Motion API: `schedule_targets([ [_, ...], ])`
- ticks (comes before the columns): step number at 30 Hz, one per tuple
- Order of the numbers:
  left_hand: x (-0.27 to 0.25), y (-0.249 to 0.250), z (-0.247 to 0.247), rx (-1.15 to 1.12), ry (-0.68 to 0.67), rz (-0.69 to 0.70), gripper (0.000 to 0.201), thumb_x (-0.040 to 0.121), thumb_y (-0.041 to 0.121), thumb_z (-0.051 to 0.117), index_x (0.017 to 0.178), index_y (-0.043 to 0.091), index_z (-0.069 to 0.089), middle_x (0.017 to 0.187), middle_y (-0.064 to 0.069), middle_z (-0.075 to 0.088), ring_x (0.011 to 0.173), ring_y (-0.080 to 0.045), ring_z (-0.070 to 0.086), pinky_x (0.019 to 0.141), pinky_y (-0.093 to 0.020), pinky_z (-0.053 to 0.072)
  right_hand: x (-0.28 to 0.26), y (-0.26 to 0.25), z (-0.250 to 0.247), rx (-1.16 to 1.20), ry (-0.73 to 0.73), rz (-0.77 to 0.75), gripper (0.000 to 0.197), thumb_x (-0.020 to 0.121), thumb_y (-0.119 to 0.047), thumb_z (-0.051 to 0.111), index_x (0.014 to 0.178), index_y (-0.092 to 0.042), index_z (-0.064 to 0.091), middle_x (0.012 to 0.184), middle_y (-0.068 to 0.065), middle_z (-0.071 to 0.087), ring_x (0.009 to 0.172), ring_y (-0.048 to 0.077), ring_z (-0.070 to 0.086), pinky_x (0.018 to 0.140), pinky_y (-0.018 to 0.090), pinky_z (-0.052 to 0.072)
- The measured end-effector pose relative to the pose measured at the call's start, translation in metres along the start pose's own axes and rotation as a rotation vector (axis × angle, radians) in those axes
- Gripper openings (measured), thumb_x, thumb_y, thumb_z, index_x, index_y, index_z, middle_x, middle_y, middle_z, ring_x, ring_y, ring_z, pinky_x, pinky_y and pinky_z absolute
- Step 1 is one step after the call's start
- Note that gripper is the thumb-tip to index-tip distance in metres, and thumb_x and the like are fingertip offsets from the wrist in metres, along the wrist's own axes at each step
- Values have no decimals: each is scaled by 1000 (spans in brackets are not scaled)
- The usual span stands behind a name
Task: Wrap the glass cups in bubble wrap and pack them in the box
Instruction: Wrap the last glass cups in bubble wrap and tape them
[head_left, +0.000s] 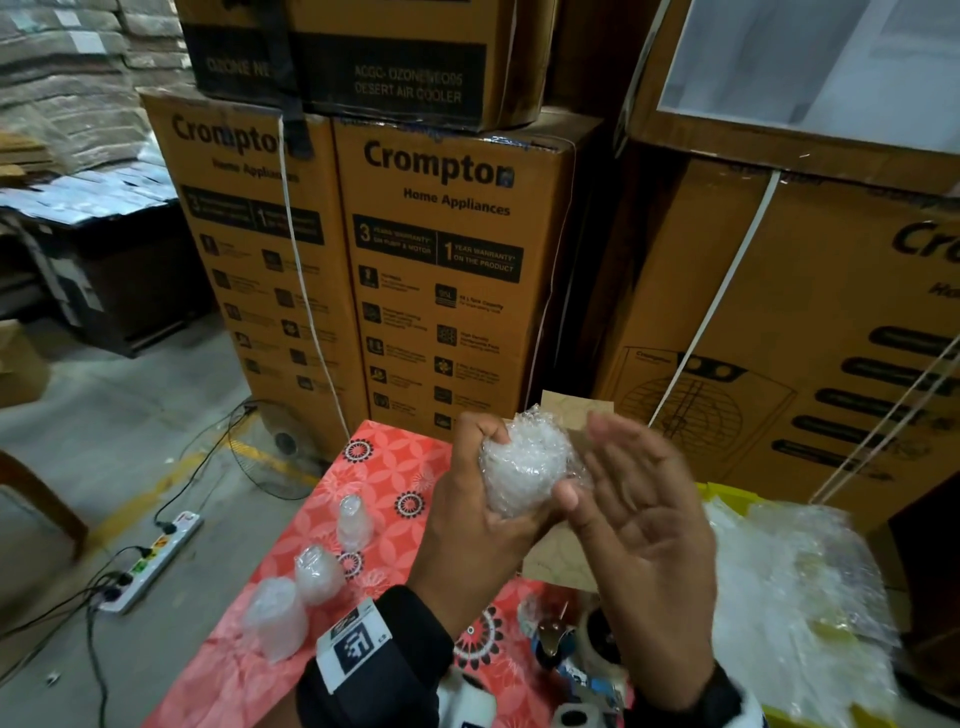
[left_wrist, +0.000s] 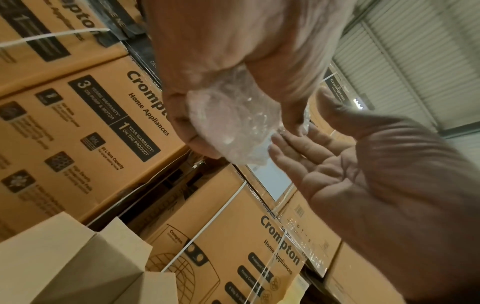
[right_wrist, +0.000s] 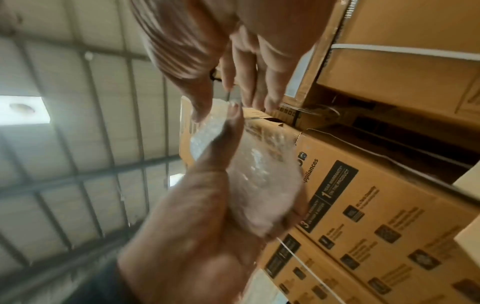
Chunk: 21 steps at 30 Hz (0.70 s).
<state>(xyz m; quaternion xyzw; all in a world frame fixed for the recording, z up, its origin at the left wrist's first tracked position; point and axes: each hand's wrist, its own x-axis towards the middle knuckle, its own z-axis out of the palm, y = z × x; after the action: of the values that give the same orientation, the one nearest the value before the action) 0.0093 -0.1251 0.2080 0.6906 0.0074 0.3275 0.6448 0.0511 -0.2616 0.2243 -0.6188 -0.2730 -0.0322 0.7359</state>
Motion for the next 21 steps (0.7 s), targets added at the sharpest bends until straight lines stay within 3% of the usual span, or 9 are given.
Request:
schedule_targets([
  [2, 0, -3, 0, -46, -41, -7, 54, 83, 27, 88, 111, 19, 42, 101, 12, 64, 81, -8, 67, 62, -35, 58, -2, 5, 2, -98, -138, -37, 41, 104, -21, 65, 145, -23, 61, 148, -9, 62, 140, 16, 56, 109, 51, 53],
  [5, -1, -6, 0, -74, -92, -37, 54, 84, 24, 90, 109, 18, 43, 99, 0, 62, 80, -18, 65, 61, -46, 55, 7, 6, -5, -342, -224, -223, 30, 108, -23, 55, 133, -21, 71, 139, -11, 66, 139, 18, 56, 110, 50, 50],
  [8, 0, -4, -4, -63, -127, -46, 65, 78, 23, 93, 117, 21, 41, 101, 6, 61, 82, -16, 64, 62, -43, 55, 22, -1, -17, -521, -352, -354, 28, 107, -25, 53, 122, -19, 76, 124, -14, 69, 129, 20, 60, 114, 46, 44],
  [10, 0, -5, -6, -40, -155, -28, 76, 76, 11, 94, 127, 21, 39, 110, 16, 62, 88, -11, 68, 68, -34, 59, 28, -2, -24, -568, -405, -382, 28, 105, -26, 54, 118, -17, 78, 116, -10, 71, 124, 18, 62, 118, 40, 37],
  [12, 0, -10, -8, -54, -205, -32, 73, 76, 0, 92, 126, 21, 43, 114, 13, 65, 92, -14, 71, 71, -34, 60, 29, -3, -25, -559, -423, -391, 26, 104, -26, 57, 112, -17, 80, 110, -10, 72, 118, 16, 65, 117, 37, 36],
  [14, -3, -16, -8, -76, -224, -62, 67, 76, 3, 93, 121, 20, 47, 110, 2, 66, 91, -19, 70, 69, -38, 58, 28, -2, -24, -523, -431, -369, 25, 103, -27, 58, 112, -21, 81, 107, -17, 73, 113, 15, 66, 117, 38, 37],
  [16, -8, -17, -8, -72, -203, -91, 64, 75, 15, 95, 119, 20, 48, 108, -1, 66, 93, -22, 70, 70, -40, 58, 27, -2, -25, -471, -420, -302, 24, 101, -31, 62, 112, -23, 82, 107, -18, 75, 115, 16, 67, 117, 45, 38],
  [19, -7, -11, -6, -85, -181, -105, 62, 78, 36, 92, 117, 17, 47, 108, 2, 69, 97, -18, 73, 78, -33, 60, 28, 0, -27, -263, -402, -71, 21, 101, -27, 67, 113, -19, 82, 119, -10, 77, 128, 17, 62, 113, 53, 44],
  [21, -4, -11, -6, -146, -143, -145, 63, 82, 47, 86, 115, 11, 46, 99, 2, 67, 90, -14, 71, 76, -29, 60, 26, 2, -24, 11, -279, 61, 26, 105, -18, 60, 119, -6, 77, 126, 4, 76, 128, 23, 65, 108, 58, 51],
])
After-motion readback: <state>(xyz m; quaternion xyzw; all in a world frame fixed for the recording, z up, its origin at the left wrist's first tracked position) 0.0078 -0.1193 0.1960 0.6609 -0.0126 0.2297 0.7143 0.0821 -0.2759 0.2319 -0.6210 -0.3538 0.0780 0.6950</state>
